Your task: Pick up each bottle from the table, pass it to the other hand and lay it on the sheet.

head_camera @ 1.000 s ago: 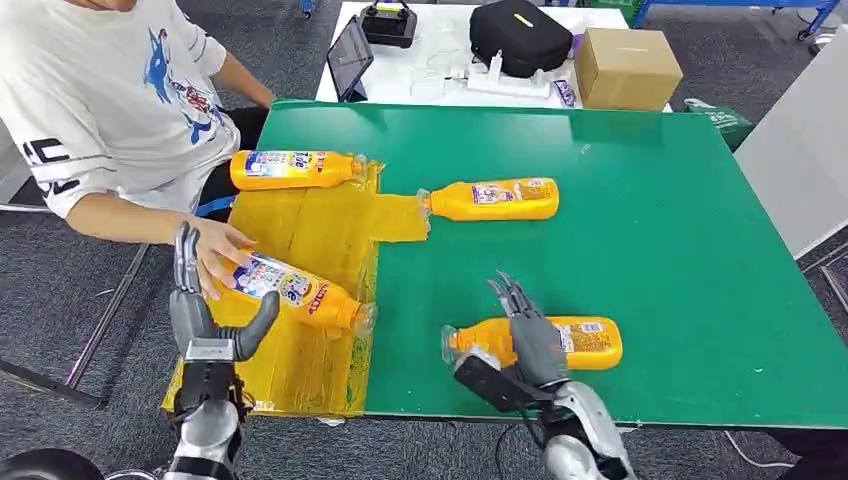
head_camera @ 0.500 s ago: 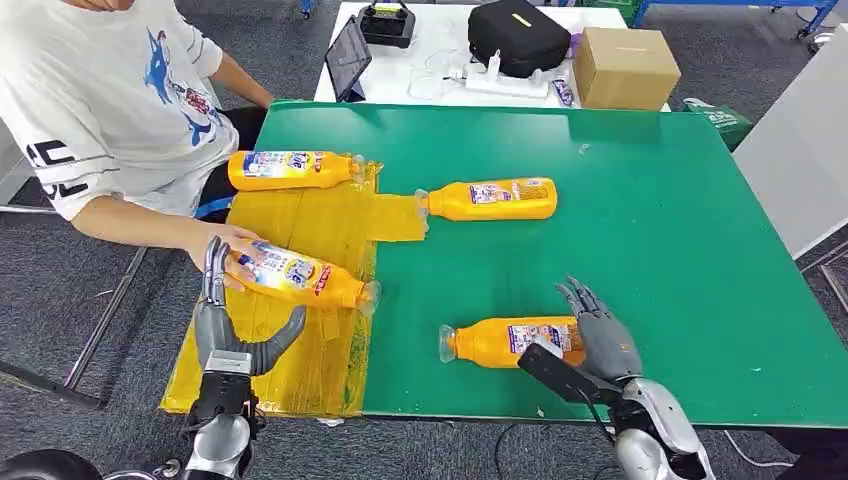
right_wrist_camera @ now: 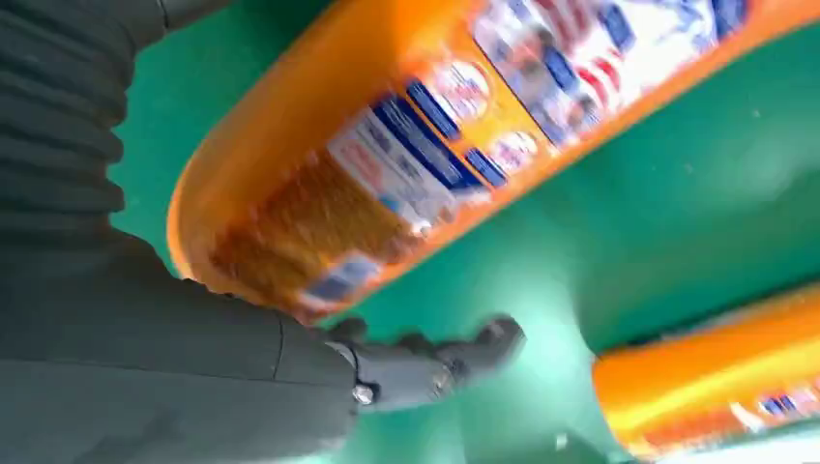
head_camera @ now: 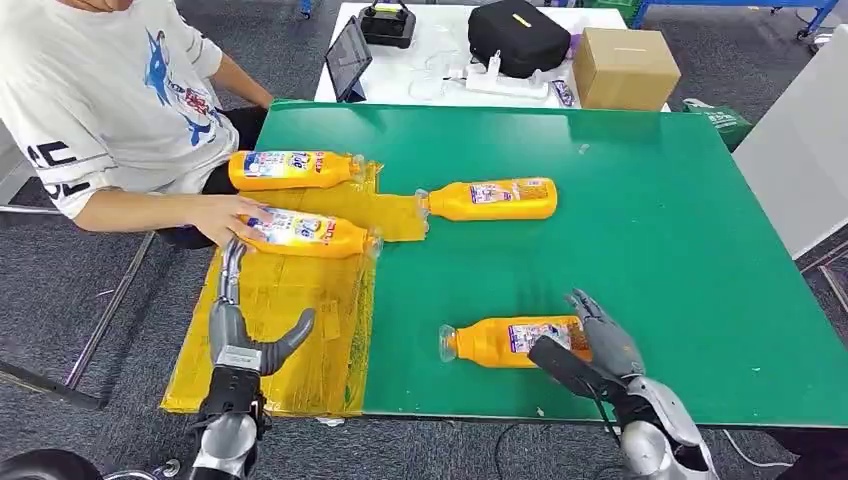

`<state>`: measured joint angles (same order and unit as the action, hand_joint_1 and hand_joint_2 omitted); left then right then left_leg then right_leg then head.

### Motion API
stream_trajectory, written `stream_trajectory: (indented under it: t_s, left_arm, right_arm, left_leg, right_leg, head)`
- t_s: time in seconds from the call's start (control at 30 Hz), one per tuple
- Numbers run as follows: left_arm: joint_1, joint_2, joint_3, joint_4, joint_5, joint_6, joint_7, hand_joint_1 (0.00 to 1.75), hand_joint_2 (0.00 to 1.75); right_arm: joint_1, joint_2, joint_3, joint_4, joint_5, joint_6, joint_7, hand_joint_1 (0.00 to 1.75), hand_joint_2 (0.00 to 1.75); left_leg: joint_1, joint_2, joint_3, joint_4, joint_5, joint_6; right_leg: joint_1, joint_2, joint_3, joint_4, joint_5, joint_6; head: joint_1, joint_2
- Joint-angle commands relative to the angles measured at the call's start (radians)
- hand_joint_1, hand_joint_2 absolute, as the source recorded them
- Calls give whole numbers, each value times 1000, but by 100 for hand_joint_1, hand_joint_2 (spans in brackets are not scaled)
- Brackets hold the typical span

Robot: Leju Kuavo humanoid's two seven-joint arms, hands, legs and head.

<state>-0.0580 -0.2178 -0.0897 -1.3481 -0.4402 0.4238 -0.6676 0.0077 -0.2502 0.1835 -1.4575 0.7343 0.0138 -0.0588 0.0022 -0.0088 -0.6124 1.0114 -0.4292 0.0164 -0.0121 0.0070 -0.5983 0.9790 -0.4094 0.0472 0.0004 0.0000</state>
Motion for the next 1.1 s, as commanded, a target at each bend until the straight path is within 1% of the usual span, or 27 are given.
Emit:
stream_trajectory:
  t_s: [0.03,0.13,0.17,0.23,0.33,0.4,0.47,0.6,0.7,0.87,0.9,0.93,1.07,1.1]
  left_arm:
    - [-90,1,-49,154,29,-22,8,0,175]
    - [-90,1,-49,154,29,-22,8,0,175]
    - [-89,2,-48,154,29,-21,7,0,175]
    - [-98,4,-61,168,32,-30,7,0,175]
    - [-116,3,-73,195,41,-33,8,0,175]
    - [-127,2,-76,213,48,-32,11,0,175]
    - [-130,2,-76,219,59,-35,12,0,175]
    - [-132,3,-74,220,78,-46,20,0,175]
    - [-135,-2,-68,227,97,-63,28,0,175]
    - [-132,-3,-62,222,102,-58,27,0,175]
    - [-131,-4,-62,222,101,-56,29,0,175]
    - [-129,-4,-62,222,100,-56,30,0,175]
    - [-128,-6,-61,221,103,-59,32,0,175]
    - [-127,-6,-63,219,102,-59,32,0,175]
  right_arm:
    - [-157,23,-9,343,-38,40,-24,0,175]
    - [-157,23,-9,343,-38,40,-24,0,175]
    - [-157,27,-7,344,-38,40,-24,0,175]
    - [-179,30,6,384,-38,49,-22,0,175]
    - [-221,36,40,463,-29,59,-21,0,175]
    - [-245,31,66,502,-21,66,-21,0,175]
    - [-254,26,81,513,-21,66,-21,0,175]
    - [-255,13,107,484,-29,71,-8,0,175]
    - [-248,-2,120,464,-45,81,-3,0,175]
    - [-228,26,107,423,-62,45,-2,0,175]
    - [-221,34,102,411,-58,25,-10,16,175]
    - [-215,43,95,401,-59,10,-18,40,175]
    - [-208,54,91,389,-60,-1,-25,40,175]
    - [-203,57,87,378,-54,-19,-37,131,175]
  left_leg:
    - [1,1,5,-1,0,-1]
    - [1,-1,7,-1,0,0]
    - [2,-1,9,-2,-1,-1]
    - [1,2,8,-1,-1,-1]
    - [1,2,6,-1,0,-1]
    - [1,4,8,-2,0,-1]
    - [1,4,8,-1,0,-1]
    - [2,6,11,-1,-1,-1]
    - [1,4,10,-1,0,0]
    - [2,4,11,-1,0,-1]
    - [2,5,11,-1,-1,-1]
    - [1,5,11,-1,0,-1]
    - [2,5,11,-1,-1,-1]
    - [1,5,11,-1,-1,-1]
  right_leg:
    - [2,0,5,-3,0,-1]
    - [1,-2,7,-2,0,-1]
    - [2,-2,10,-4,0,-2]
    - [2,1,7,-2,0,-1]
    - [1,1,6,-2,0,-1]
    - [2,2,7,-3,1,-2]
    - [2,1,7,-3,1,-2]
    - [3,2,9,-3,1,-3]
    - [2,3,8,-1,1,-1]
    - [2,2,9,-2,1,-2]
    - [2,2,9,-2,1,-2]
    - [2,3,9,-2,1,-1]
    - [2,3,9,-2,1,-2]
    - [2,3,9,-1,0,-2]
  head:
    - [0,0]
    - [0,0]
    - [0,0]
    - [0,0]
    - [0,0]
    - [0,0]
    - [0,0]
    - [0,0]
    - [0,0]
    - [0,0]
    - [0,0]
    - [0,0]
    - [0,0]
    - [0,0]
